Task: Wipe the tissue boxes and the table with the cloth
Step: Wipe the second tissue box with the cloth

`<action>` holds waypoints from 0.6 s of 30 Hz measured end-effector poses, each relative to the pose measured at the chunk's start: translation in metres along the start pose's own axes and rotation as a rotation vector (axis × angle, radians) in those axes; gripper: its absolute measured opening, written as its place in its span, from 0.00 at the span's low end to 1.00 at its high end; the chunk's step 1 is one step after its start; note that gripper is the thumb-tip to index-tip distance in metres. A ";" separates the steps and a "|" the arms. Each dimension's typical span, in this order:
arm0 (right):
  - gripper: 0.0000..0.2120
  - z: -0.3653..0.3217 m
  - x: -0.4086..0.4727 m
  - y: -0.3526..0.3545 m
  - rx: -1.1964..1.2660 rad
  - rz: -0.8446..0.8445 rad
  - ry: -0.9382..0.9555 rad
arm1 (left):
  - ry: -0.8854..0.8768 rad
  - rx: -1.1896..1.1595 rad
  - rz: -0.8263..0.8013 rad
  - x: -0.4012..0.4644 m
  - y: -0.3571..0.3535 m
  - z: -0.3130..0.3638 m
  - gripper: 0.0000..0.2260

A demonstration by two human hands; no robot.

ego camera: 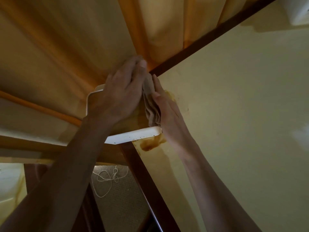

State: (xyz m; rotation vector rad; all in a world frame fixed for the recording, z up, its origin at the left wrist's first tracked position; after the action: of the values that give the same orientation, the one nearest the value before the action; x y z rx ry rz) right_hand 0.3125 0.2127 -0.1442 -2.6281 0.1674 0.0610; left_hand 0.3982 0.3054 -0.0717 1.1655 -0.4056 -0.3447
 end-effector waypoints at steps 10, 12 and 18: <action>0.28 0.011 -0.008 -0.005 0.055 0.019 -0.011 | 0.012 0.478 -0.122 -0.028 -0.020 -0.024 0.30; 0.28 0.015 -0.018 -0.007 0.062 0.007 0.013 | 0.011 0.421 -0.112 -0.024 -0.018 -0.025 0.30; 0.29 0.020 -0.053 -0.012 0.152 -0.010 0.055 | 0.003 0.262 -0.140 -0.002 -0.020 -0.017 0.29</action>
State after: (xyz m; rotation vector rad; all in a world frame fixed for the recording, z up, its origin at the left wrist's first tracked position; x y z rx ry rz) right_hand 0.2612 0.2387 -0.1523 -2.4800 0.1714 -0.0261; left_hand 0.4033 0.3127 -0.0958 1.4549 -0.3753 -0.4202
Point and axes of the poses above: each hand's wrist, its own x-axis towards the middle knuckle, its own y-axis out of the back of the hand, z = x × y, the point moved 1 cm from there along x, towards the middle knuckle, and after that the axes turned 14 degrees about x, right-handed, at the moved point
